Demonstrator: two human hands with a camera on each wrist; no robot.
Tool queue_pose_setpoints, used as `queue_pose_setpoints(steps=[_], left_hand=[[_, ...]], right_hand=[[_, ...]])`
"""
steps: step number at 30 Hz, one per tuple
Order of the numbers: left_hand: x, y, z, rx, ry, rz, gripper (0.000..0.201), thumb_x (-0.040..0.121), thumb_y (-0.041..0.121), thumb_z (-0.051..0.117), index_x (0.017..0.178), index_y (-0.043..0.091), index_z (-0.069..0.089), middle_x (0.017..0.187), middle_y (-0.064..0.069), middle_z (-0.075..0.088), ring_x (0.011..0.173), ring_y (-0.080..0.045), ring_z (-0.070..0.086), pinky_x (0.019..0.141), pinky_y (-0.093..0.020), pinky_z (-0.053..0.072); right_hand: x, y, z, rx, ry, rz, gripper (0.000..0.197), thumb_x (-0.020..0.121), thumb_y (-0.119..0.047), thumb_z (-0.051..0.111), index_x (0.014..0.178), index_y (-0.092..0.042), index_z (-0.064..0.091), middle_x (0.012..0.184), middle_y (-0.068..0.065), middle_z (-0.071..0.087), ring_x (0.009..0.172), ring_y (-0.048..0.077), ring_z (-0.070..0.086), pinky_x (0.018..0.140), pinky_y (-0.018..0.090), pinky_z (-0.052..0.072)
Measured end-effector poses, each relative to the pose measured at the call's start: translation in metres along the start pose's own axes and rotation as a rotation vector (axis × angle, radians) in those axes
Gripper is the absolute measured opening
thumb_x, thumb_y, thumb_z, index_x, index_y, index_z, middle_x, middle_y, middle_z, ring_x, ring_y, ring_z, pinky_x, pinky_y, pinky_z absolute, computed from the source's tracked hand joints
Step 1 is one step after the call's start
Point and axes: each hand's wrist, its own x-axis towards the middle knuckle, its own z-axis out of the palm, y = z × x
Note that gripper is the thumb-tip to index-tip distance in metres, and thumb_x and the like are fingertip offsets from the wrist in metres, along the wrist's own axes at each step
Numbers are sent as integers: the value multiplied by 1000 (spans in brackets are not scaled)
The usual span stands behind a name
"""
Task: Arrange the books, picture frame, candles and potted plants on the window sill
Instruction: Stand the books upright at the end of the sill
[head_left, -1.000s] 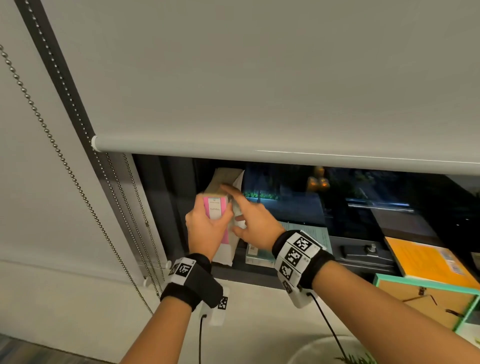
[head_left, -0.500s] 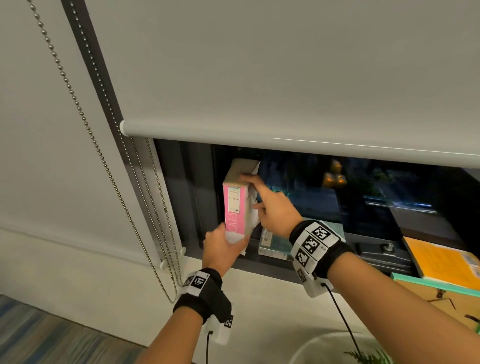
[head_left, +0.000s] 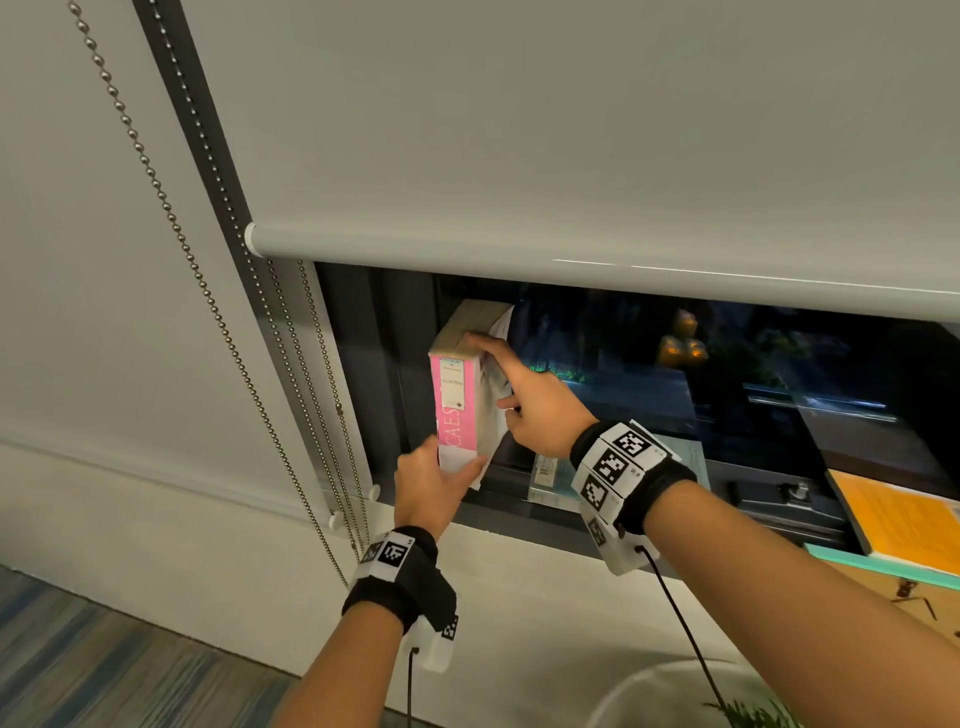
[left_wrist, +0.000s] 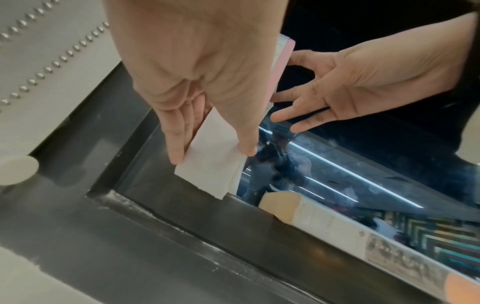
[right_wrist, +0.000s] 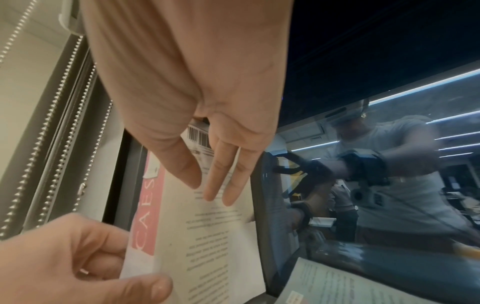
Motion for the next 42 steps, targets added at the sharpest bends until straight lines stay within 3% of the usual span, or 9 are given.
queue_pose_setpoints(steps=[6,10,14,25,29,33,37,39,42], left_hand=[[-5,22,-7,34,129,53,51,74,54,73,104,14,61,94,5,69,84,-10,67,71,-21,56],[7,35,-12,102,146,65,50,77,60,68,94,14,59,83,2,67,74,-13,68,65,-31,59],[8,36,-14,126,175,45,47,80,51,66,101,10,60,94,-5,70,84,-22,69,71,-38,59],[-5,60,-23,-15,346,111,84,66,55,75,133,20,37,124,-6,56,107,-24,62,83,-47,57],[-3,68,-33,-84,359,179,88,72,45,77,142,22,29,130,-7,52,112,-21,59,87,-41,55],[-5,70,-39,-84,364,256,84,76,40,76,144,22,29,134,-7,44,113,-17,56,84,-25,50],[-23,69,-31,19,459,393,56,78,29,71,125,14,45,121,-5,42,106,-19,53,85,-34,53],[-36,68,-16,110,343,542,38,81,22,66,114,12,50,114,-4,45,101,-18,52,83,-34,53],[-50,69,15,267,-59,709,22,84,16,63,105,11,56,111,-2,48,98,-17,51,83,-36,53]], right_hand=[[-6,-2,1,46,-6,2,96,85,3,53,150,-44,1,112,15,66,78,24,69,66,40,60],[-10,-6,2,73,5,14,96,84,6,51,150,-43,1,109,17,67,75,24,69,61,32,58],[-15,-6,1,45,7,0,94,86,3,50,150,-41,-2,97,8,66,59,16,61,56,34,57],[-55,8,-18,-43,14,99,84,85,-1,53,148,-37,11,144,3,49,70,18,68,68,34,58],[-56,4,-18,-76,-3,107,80,86,-4,54,147,-36,12,137,5,55,76,19,69,68,36,60],[-52,-9,-19,-75,13,112,62,89,-8,54,142,-29,31,128,4,60,95,22,66,75,32,55],[-57,13,-25,-115,23,303,27,85,-9,54,105,-26,63,107,-1,66,100,22,62,89,40,53],[-67,36,-30,-165,-18,435,20,81,-11,55,90,-27,62,104,3,66,98,26,64,86,37,53],[-87,64,-37,-275,-65,591,19,83,-20,60,102,-22,62,114,7,60,103,29,60,83,32,49]])
